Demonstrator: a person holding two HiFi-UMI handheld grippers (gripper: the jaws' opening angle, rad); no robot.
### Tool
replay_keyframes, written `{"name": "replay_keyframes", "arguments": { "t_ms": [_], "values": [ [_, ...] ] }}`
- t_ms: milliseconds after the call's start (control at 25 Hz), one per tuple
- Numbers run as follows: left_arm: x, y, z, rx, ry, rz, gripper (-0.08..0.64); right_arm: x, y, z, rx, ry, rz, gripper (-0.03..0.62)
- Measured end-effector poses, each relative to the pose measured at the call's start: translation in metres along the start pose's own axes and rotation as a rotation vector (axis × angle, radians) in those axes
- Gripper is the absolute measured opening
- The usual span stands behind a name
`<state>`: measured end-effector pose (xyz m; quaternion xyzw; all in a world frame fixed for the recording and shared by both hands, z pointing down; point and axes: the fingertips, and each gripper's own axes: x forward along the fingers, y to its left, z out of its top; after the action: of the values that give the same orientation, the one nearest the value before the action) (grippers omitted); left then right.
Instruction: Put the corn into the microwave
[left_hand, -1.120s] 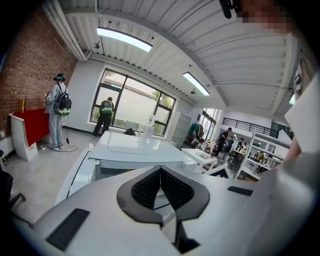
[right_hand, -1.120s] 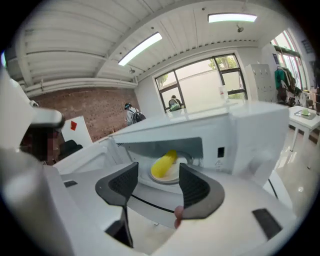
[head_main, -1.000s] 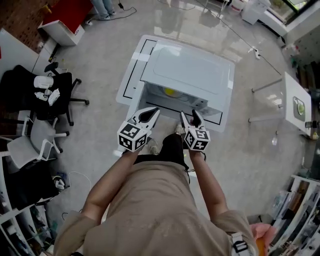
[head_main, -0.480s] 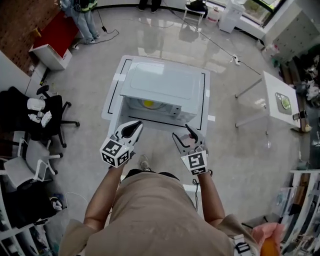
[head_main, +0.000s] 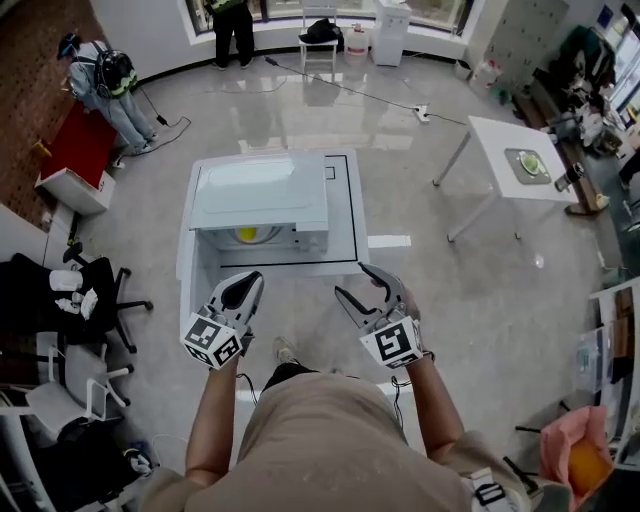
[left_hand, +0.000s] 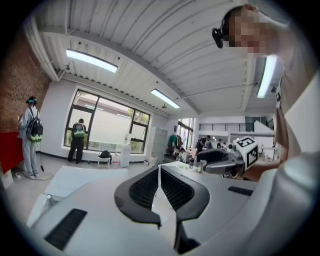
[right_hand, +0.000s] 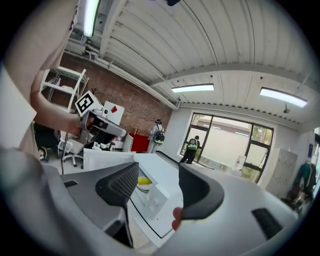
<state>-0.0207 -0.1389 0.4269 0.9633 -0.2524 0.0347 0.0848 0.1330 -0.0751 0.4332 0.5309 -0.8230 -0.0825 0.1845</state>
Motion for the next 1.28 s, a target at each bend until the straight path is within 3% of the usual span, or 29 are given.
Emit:
{"name": "replay_keyframes", "arguments": {
  "t_ms": [80,160,360,720,1120,1280],
  "values": [
    [0.0,-0.013,-0.002,-0.013,-0.02,0.014,0.006,-0.023,-0.013,-0.013,-0.051,0.027,-0.048,0.261],
    [-0.002,-0.02,-0.008,0.023,-0.007,0.07,0.006,-0.044,-0.021,-0.023,-0.058,0.035,-0.077,0.261],
    [-0.016,-0.049,-0.027,0.066,0.005,0.147,0.005,-0.091,-0.028,-0.052,-0.006,0.047,-0.094,0.261],
    [-0.03,-0.082,-0.089,-0.005,0.083,0.21,0.006,-0.139,-0.031,-0.104,0.146,0.073,-0.09,0.261],
    [-0.042,-0.106,-0.144,-0.056,0.152,0.218,0.006,-0.159,0.015,-0.156,0.252,0.175,-0.041,0.261],
    [-0.05,-0.11,-0.16,-0.068,0.176,0.214,0.006,-0.159,0.038,-0.157,0.318,0.157,0.004,0.261]
  ]
}}
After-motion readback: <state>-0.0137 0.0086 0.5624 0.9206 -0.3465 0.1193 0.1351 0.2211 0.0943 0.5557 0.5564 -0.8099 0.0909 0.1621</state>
